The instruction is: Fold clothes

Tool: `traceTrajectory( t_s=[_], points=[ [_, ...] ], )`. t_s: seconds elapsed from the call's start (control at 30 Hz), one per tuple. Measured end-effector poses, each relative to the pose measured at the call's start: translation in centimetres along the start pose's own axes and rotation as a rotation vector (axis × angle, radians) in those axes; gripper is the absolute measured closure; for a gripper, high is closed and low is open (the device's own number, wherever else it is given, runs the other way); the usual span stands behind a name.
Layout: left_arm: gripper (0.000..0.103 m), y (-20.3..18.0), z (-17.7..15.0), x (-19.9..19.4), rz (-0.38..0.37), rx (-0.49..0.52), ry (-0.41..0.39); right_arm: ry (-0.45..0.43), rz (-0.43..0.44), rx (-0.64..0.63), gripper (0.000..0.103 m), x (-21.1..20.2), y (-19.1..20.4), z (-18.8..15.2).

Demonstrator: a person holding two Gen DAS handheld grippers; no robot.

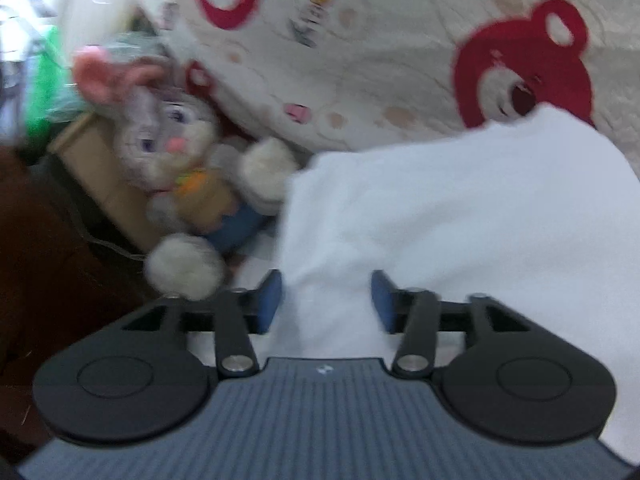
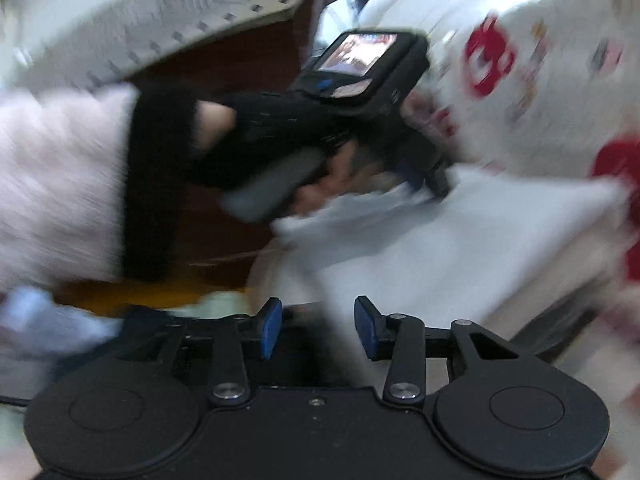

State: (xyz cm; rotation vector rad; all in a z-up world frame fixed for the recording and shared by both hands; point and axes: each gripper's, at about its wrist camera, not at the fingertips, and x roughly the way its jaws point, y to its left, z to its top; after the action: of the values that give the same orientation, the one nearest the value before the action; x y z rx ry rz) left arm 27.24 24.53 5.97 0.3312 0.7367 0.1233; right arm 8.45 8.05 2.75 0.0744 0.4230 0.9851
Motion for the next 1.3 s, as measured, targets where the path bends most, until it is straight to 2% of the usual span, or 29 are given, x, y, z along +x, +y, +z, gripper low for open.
traceTrajectory(
  t_s=[0.03,0.1,0.23,0.43,0.53,0.67,0.77,0.83,0.9,0.97,1.07,1.2,1.3],
  points=[
    [0.050,0.4,-0.4,-0.8,0.004,-0.022,-0.010,-0.011,0.006,0.016,0.057,-0.9,-0.1,-0.1],
    [0.040,0.7,-1.9,-2.5,-0.019,-0.056,-0.018,-0.032,0.007,0.046,0.052,-2.7,-0.3,-0.4],
    [0.038,0.4,-5.3,-4.5,0.005,-0.068,-0.017,-0.036,-0.110,0.124,0.052,-5.7,-2.0,-1.8],
    [0.035,0.1,-10.5,-7.3,0.065,-0.078,-0.017,-0.016,-0.199,0.173,0.052,-8.5,-2.2,-3.9],
    [0.035,0.5,-12.1,-8.0,0.070,-0.122,0.022,0.011,-0.231,0.170,0.052,-9.7,-1.8,-4.8],
    [0.034,-0.7,-13.2,-9.6,0.104,-0.122,0.059,0.026,-0.279,0.158,0.050,-12.1,-1.5,-5.4],
    [0.034,-3.2,-13.1,-12.1,0.059,-0.082,0.042,0.029,-0.328,0.171,0.048,-14.3,-1.7,-5.6],
    [0.031,-5.2,-12.8,-14.2,0.030,-0.050,-0.002,0.038,-0.361,0.178,0.048,-15.6,-1.6,-5.8],
    [0.019,-7.6,-12.8,-16.6,0.001,-0.040,-0.036,0.046,-0.390,0.178,0.046,-16.9,-1.4,-6.1],
    [0.014,-10.0,-13.1,-18.9,-0.036,-0.036,-0.057,0.053,-0.408,0.177,0.043,-18.0,-1.2,-6.4],
    [0.005,-13.7,-14.4,-21.6,-0.104,-0.065,-0.045,0.060,-0.427,0.175,0.041,-19.9,-0.7,-7.3],
    [0.005,-19.1,-15.9,-23.7,-0.121,-0.070,-0.003,0.043,-0.478,0.204,0.038,-23.0,-0.8,-9.1],
    [0.005,-22.3,-17.0,-24.9,-0.081,-0.098,0.018,0.008,-0.518,0.258,0.036,-25.6,-1.3,-10.7]
  ],
)
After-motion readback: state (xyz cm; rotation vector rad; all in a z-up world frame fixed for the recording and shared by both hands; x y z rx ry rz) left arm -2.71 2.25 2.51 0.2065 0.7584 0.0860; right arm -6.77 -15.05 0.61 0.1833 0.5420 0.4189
